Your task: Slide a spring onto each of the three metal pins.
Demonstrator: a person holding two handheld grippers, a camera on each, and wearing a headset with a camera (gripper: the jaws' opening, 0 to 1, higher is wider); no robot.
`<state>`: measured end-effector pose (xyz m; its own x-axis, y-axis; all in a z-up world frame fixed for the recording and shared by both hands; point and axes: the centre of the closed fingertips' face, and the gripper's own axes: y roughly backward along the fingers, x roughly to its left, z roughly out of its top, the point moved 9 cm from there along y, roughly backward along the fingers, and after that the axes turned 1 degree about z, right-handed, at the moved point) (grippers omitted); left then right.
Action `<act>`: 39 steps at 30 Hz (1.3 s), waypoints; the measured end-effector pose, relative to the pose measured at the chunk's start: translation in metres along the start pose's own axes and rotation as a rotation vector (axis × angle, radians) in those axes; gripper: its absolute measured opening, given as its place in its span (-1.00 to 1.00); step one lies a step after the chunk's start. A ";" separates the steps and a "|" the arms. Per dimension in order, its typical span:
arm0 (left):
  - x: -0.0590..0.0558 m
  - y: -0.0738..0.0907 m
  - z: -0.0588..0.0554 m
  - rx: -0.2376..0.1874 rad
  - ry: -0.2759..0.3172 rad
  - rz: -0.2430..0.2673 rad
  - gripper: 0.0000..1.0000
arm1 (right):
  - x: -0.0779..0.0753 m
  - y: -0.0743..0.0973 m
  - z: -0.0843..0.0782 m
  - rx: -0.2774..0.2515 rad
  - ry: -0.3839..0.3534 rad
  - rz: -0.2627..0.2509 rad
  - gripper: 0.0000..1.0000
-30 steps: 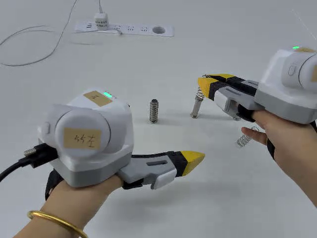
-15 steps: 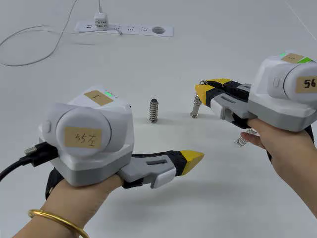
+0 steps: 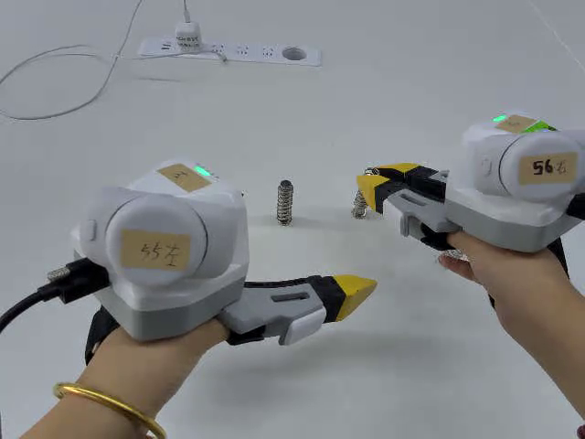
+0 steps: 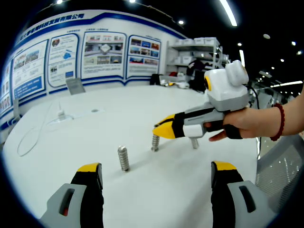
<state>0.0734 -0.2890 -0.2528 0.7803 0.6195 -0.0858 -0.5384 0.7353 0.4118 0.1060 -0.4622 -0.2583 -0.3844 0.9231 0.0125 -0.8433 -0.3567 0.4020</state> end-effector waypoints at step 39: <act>-0.002 -0.001 0.001 0.000 -0.019 -0.004 0.89 | 0.004 0.018 0.014 -0.039 -0.111 0.026 -0.39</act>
<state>0.0724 -0.2914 -0.2524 0.7880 0.6116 -0.0704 -0.5357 0.7375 0.4112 0.0951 -0.4632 -0.2380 -0.3645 0.9228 0.1249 -0.8482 -0.3844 0.3644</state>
